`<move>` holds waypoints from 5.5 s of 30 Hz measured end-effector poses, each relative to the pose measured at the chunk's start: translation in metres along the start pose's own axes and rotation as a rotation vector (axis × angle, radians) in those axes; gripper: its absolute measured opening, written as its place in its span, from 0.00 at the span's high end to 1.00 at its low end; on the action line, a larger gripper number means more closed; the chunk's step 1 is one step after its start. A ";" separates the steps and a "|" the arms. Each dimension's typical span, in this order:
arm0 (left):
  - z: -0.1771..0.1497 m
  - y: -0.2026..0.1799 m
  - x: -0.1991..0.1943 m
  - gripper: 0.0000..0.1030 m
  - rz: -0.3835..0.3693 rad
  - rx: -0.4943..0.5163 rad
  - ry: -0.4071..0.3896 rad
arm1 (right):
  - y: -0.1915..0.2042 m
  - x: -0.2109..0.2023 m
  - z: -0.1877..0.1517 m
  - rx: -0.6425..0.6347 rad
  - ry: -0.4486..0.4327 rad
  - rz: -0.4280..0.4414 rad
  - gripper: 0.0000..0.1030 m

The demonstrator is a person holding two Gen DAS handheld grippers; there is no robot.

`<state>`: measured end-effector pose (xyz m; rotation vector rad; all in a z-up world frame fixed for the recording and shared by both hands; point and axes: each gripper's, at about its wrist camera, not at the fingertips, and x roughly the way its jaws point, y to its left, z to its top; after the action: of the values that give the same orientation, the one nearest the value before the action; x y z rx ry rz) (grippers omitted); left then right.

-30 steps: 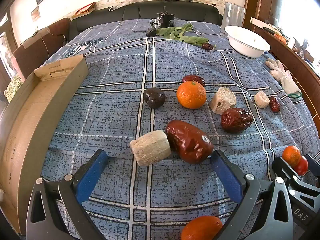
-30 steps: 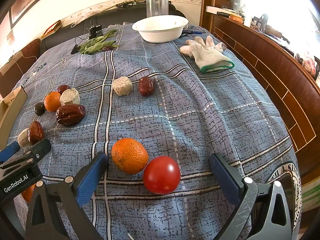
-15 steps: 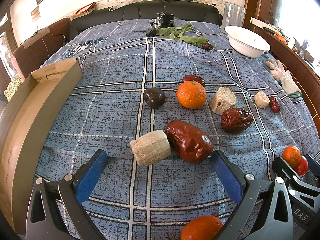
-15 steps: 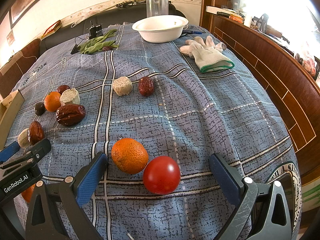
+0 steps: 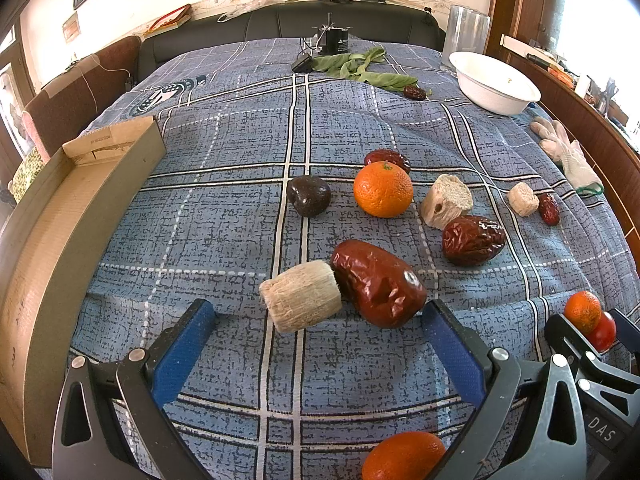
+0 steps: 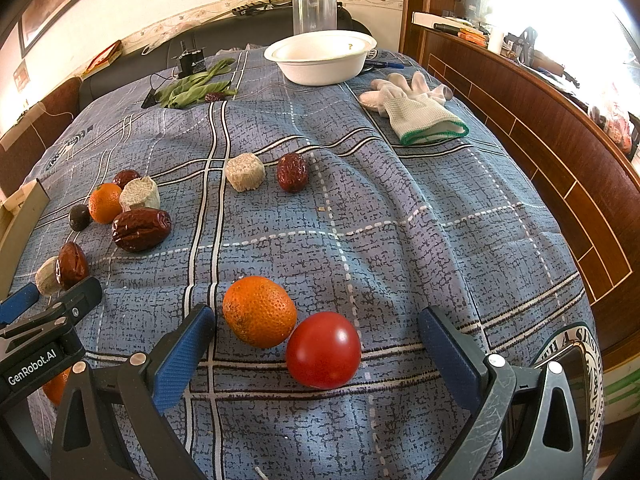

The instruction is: Organize fruits

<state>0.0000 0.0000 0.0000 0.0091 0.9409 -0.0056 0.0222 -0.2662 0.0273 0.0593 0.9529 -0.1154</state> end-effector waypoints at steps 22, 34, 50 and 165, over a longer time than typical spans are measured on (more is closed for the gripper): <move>0.004 0.011 -0.007 0.20 -0.110 0.064 0.054 | 0.001 -0.006 -0.007 -0.013 0.059 0.021 0.00; -0.003 0.099 -0.162 0.12 -0.016 -0.076 -0.485 | 0.002 -0.008 -0.008 0.008 0.045 0.003 0.00; -0.036 0.067 -0.131 0.07 -0.209 0.097 -0.278 | -0.016 -0.045 0.000 -0.013 -0.020 0.151 0.24; -0.014 0.054 -0.066 0.37 -0.298 0.113 -0.049 | -0.028 -0.055 -0.005 0.047 -0.091 0.273 0.24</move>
<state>-0.0492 0.0542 0.0453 -0.0264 0.8852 -0.3337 -0.0169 -0.2891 0.0694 0.2252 0.8430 0.1108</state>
